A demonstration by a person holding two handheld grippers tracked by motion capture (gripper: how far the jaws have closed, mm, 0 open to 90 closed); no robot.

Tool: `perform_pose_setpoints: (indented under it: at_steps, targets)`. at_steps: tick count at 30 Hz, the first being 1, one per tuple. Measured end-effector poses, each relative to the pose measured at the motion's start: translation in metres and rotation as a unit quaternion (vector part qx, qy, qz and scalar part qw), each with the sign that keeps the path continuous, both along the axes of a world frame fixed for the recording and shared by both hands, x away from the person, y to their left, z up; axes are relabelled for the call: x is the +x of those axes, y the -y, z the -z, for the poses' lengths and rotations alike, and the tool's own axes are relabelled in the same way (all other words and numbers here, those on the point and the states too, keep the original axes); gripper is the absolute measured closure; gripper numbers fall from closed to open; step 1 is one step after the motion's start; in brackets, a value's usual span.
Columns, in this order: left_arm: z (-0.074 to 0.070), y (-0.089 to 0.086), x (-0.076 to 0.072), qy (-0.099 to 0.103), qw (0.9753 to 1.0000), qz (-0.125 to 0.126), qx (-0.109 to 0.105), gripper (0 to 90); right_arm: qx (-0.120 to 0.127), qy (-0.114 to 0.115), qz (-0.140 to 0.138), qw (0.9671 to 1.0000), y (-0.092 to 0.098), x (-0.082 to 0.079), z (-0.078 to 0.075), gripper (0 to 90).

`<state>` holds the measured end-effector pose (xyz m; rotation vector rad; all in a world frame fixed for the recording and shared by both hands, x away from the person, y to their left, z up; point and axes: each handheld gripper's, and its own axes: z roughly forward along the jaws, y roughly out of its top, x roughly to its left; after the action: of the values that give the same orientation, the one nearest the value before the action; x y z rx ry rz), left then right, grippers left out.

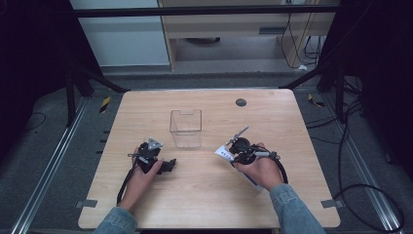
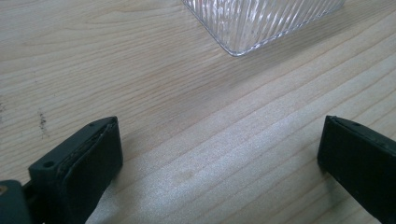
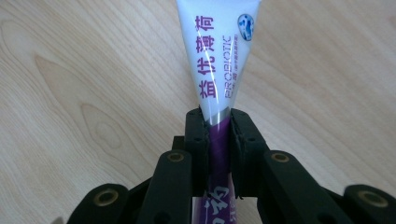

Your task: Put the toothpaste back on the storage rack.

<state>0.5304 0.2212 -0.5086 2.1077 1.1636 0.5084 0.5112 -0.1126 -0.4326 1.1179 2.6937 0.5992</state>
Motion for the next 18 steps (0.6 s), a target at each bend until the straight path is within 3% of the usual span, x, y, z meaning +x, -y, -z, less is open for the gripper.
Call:
perform_pose_setpoints:
  at_steps: [3,8,11,18]
  targets:
    - [0.000,0.000,0.000,0.000,1.0000,0.000,0.000,0.0,0.003,0.007,0.003,1.0000,0.001,0.001,-0.006,78.7]
    - [0.000,0.000,0.000,0.000,1.0000,0.000,0.000,0.0,0.036,0.038,0.010,0.9986,0.005,0.003,-0.018,78.7]
    - [0.000,0.000,0.000,0.000,1.0000,0.000,0.000,0.0,0.042,0.047,0.013,0.9979,0.005,0.003,-0.021,78.7]
    - [0.000,0.000,0.000,0.000,1.0000,0.001,0.002,0.0,0.077,0.078,0.025,0.9937,0.001,0.008,-0.030,78.8]
